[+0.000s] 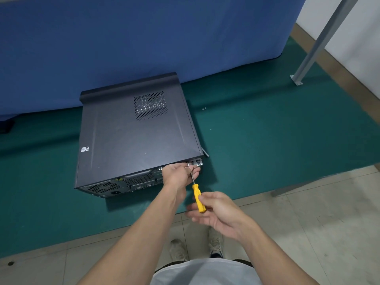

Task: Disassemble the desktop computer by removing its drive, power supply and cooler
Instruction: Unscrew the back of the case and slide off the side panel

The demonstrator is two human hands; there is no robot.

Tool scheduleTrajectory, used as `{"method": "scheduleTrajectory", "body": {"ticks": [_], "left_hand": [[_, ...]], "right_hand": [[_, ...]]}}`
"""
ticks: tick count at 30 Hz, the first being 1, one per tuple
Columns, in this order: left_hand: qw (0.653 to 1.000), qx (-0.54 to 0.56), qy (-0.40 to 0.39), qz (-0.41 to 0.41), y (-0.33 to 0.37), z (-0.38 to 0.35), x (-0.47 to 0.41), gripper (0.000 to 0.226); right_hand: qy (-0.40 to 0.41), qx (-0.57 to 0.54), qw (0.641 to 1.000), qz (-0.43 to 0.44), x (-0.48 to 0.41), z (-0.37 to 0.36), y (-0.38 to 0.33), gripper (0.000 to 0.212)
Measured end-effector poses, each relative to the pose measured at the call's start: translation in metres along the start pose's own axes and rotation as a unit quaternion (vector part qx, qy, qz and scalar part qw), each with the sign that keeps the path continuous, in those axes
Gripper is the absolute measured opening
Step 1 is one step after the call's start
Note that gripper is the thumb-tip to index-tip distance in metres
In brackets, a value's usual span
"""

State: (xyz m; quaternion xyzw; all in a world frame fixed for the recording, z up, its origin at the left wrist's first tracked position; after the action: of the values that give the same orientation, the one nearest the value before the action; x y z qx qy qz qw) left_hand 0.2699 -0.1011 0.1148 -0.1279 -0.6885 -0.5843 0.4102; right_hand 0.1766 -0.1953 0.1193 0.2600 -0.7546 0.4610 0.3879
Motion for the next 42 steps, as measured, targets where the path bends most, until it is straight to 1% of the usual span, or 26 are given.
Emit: {"method": "scheduleTrajectory", "body": {"ticks": [2,4,7,8,9,10,13,15,16,17,19,21,23,24,25,27,28,29,31,32,34,36,37,39,40,42], "left_hand": [[0.999,0.025,-0.021,0.007,-0.001,0.001,0.001,0.011],[0.998,0.050,-0.022,0.009,-0.002,0.003,0.003,0.010],[0.999,0.012,0.024,-0.024,-0.004,0.006,0.004,0.009],[0.998,-0.003,0.042,-0.036,-0.004,0.007,0.003,0.010],[0.998,-0.011,0.054,-0.041,-0.003,0.007,0.003,0.011],[0.997,-0.012,0.058,-0.039,-0.003,0.006,0.002,0.011],[0.999,0.010,0.026,-0.019,-0.002,0.001,0.003,0.010],[0.999,0.037,-0.002,-0.005,-0.002,0.000,0.004,0.012],[0.999,0.051,-0.012,0.001,-0.002,0.000,0.004,0.013],[0.998,0.062,-0.018,0.006,-0.002,0.001,0.004,0.013],[0.998,0.059,-0.009,0.007,-0.003,0.003,0.004,0.009],[0.999,0.024,0.022,-0.013,-0.004,0.007,0.004,0.009],[0.998,0.000,0.050,-0.036,-0.003,0.008,0.002,0.012],[0.997,-0.004,0.059,-0.040,-0.002,0.008,0.002,0.011],[0.997,-0.005,0.063,-0.038,-0.002,0.006,0.003,0.011],[0.998,0.013,0.051,-0.020,-0.001,0.003,0.004,0.010],[0.999,0.026,0.038,-0.009,-0.001,0.002,0.004,0.010],[0.999,0.039,0.022,0.000,-0.001,0.002,0.005,0.011],[0.998,0.059,-0.001,0.012,-0.002,0.002,0.005,0.012],[0.998,0.066,-0.003,0.013,-0.002,0.003,0.005,0.011],[0.998,0.057,0.009,0.001,-0.003,0.005,0.006,0.008],[0.999,0.017,0.036,-0.026,-0.003,0.006,0.007,0.007],[0.998,0.000,0.050,-0.036,-0.003,0.007,0.007,0.009],[0.997,-0.004,0.067,-0.036,-0.002,0.006,0.006,0.015],[0.997,0.006,0.066,-0.028,-0.002,0.005,0.006,0.017],[0.998,0.039,0.045,-0.006,-0.001,0.002,0.007,0.017]], "right_hand": [[0.007,0.041,0.999,0.028,0.001,-0.003,0.000,0.014],[0.062,0.128,0.985,0.096,0.002,-0.009,-0.001,0.005],[0.171,0.274,0.928,0.184,0.001,-0.011,-0.004,0.010],[0.185,0.294,0.916,0.199,0.000,-0.011,-0.004,0.013],[0.181,0.295,0.916,0.203,-0.001,-0.011,-0.003,0.014],[0.161,0.273,0.928,0.193,-0.002,-0.011,-0.002,0.015],[0.034,0.103,0.991,0.072,-0.004,-0.011,0.002,0.017],[-0.044,0.029,0.999,0.011,0.001,-0.012,0.002,0.017],[-0.055,0.033,0.998,0.012,0.002,-0.011,0.001,0.015],[-0.042,0.060,0.997,0.031,0.002,-0.011,-0.001,0.013],[0.034,0.165,0.980,0.105,0.001,-0.010,-0.005,0.007],[0.125,0.277,0.938,0.168,0.000,-0.008,-0.009,0.011],[0.173,0.320,0.909,0.204,0.000,-0.005,-0.009,0.014],[0.170,0.310,0.913,0.204,0.000,-0.005,-0.007,0.015],[0.149,0.278,0.930,0.187,-0.002,-0.004,-0.005,0.014],[0.063,0.159,0.980,0.102,-0.003,-0.005,0.001,0.012],[0.011,0.092,0.994,0.052,-0.003,-0.006,0.003,0.014],[-0.030,0.045,0.998,0.016,-0.001,-0.007,0.004,0.017],[-0.069,0.025,0.997,0.003,0.002,-0.010,0.002,0.021],[-0.062,0.044,0.997,0.021,0.003,-0.011,0.001,0.020],[0.006,0.156,0.983,0.096,0.005,-0.013,-0.004,0.017],[0.090,0.294,0.937,0.166,0.006,-0.013,-0.008,0.019],[0.117,0.327,0.919,0.186,0.006,-0.013,-0.009,0.020],[0.124,0.319,0.919,0.197,0.006,-0.013,-0.007,0.019],[0.105,0.281,0.936,0.184,0.005,-0.012,-0.005,0.016],[0.029,0.147,0.983,0.105,0.004,-0.012,-0.001,0.009]]}}
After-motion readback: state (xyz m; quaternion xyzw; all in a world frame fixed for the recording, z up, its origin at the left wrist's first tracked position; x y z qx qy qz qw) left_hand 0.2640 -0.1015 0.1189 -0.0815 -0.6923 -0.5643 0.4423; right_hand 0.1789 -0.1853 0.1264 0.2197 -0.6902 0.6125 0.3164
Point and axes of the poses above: each hand's wrist, its own x-axis away from the middle knuckle, its own z-axis out of the back of the hand, y = z × x, the point moved 5 cm from there along -x, towards the middle knuckle, and after that the axes turned 11 degrees about y, right-handed, at the moved point
